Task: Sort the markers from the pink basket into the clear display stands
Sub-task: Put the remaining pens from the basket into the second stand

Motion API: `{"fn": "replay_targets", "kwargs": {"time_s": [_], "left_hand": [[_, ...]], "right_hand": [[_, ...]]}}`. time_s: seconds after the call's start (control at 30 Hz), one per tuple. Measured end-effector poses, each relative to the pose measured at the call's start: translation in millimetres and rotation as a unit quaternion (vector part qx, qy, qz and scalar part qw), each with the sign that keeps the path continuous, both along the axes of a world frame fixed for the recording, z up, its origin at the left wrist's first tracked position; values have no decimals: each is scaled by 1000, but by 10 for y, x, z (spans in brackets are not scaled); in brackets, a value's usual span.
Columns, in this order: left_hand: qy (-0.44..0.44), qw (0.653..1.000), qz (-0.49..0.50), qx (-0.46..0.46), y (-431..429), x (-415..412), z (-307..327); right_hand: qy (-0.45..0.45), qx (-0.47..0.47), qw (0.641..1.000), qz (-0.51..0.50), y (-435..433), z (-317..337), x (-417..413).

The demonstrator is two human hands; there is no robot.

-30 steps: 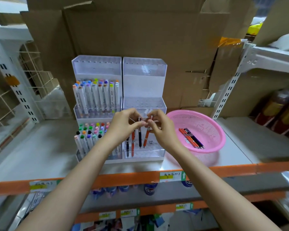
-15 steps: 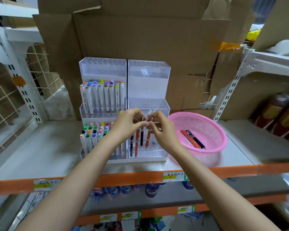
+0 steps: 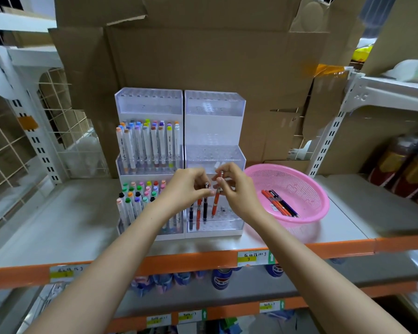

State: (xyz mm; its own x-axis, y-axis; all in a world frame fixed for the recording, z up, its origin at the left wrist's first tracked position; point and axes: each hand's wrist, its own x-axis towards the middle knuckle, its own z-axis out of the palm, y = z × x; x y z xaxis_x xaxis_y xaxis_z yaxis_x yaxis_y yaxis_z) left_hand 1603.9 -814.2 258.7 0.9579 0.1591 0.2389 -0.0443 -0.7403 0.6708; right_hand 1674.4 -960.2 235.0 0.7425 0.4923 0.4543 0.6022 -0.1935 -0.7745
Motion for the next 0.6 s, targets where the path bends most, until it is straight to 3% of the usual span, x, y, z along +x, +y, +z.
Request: {"fn": "replay_targets", "kwargs": {"time_s": [0.6], "left_hand": [[37,997,-7,74,-28,-34,-125]], "right_hand": [[-3,0,1000,2,-46,-19,-26]]}}
